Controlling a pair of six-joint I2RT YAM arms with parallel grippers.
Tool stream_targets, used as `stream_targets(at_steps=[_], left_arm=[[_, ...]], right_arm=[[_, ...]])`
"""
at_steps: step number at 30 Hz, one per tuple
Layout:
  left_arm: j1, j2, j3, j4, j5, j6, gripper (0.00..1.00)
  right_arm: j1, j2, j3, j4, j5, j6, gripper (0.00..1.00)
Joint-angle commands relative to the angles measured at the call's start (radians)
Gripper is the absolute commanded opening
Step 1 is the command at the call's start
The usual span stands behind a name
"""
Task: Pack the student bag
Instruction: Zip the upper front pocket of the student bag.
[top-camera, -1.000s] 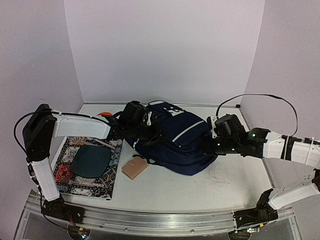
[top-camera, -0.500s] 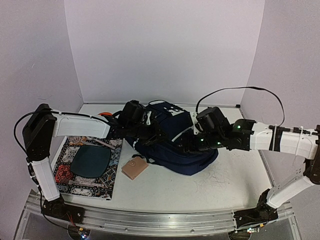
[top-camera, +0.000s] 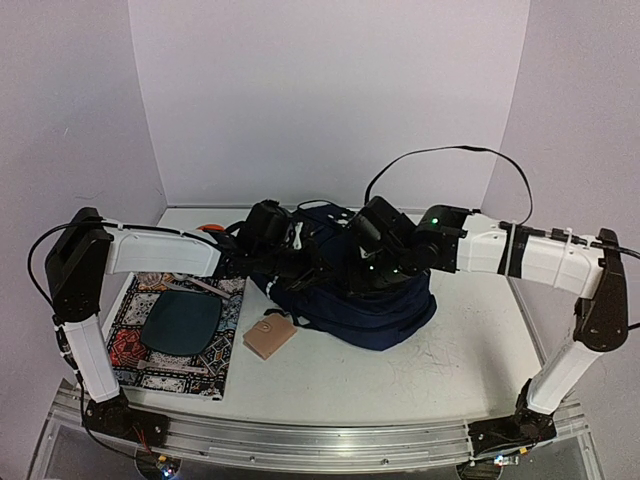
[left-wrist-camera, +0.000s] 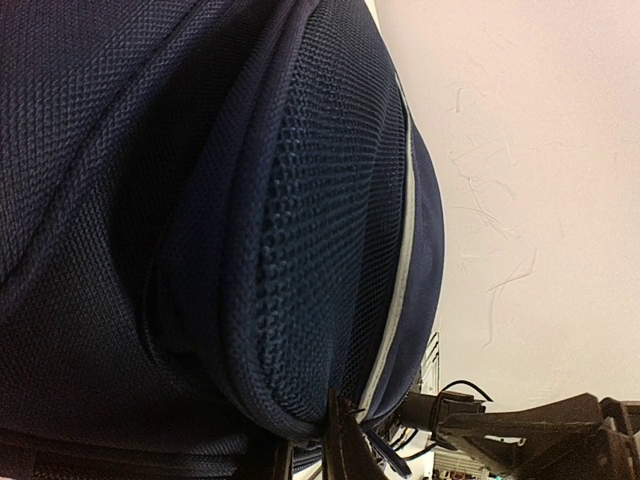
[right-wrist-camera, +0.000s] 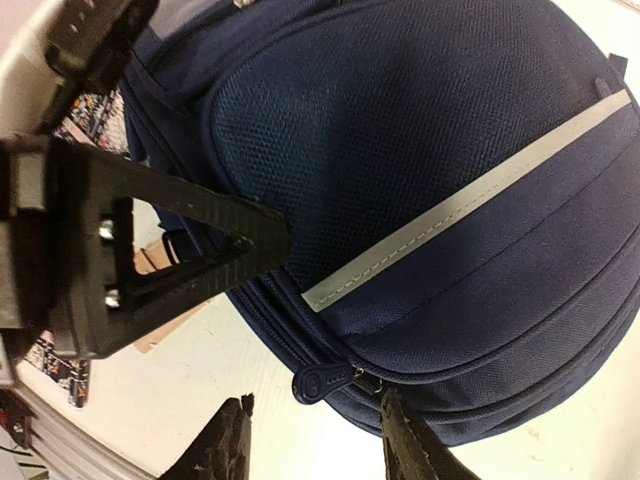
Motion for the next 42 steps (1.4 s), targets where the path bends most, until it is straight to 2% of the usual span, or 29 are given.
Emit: stream_targets(at_steps=[1, 6, 10, 19, 24, 26, 31, 35, 42], left_arm=[[0.0, -0.02, 0.043, 0.029, -0.036, 0.011, 0.0], [0.0, -0.02, 0.044, 0.031, -0.036, 0.007, 0.0], [0.0, -0.019, 0.045, 0.032, -0.036, 0.008, 0.0], [0.0, -0.022, 0.044, 0.033, -0.039, 0.01, 0.0], [0.0, -0.023, 0.042, 0.033, -0.045, 0.016, 0.0], [0.002, -0.025, 0.042, 0.032, -0.05, 0.022, 0.0], [0.026, -0.034, 0.031, 0.024, -0.056, 0.045, 0.0], [0.046, -0.047, 0.027, -0.001, -0.06, 0.069, 0.0], [0.089, -0.071, 0.013, -0.076, -0.041, 0.13, 0.0]], right_arm=[[0.022, 0.05, 0.089, -0.1, 0.037, -0.041, 0.45], [0.031, 0.109, 0.156, -0.156, 0.061, -0.058, 0.45], [0.031, 0.147, 0.188, -0.2, 0.099, -0.066, 0.39], [0.031, 0.184, 0.218, -0.256, 0.144, -0.07, 0.21], [0.03, 0.158, 0.197, -0.288, 0.181, -0.052, 0.05], [0.031, 0.128, 0.167, -0.29, 0.191, -0.044, 0.0], [0.017, 0.014, 0.047, -0.273, 0.212, -0.025, 0.0], [-0.042, -0.121, -0.104, -0.208, 0.202, -0.026, 0.0], [-0.252, -0.362, -0.378, 0.005, 0.138, -0.132, 0.0]])
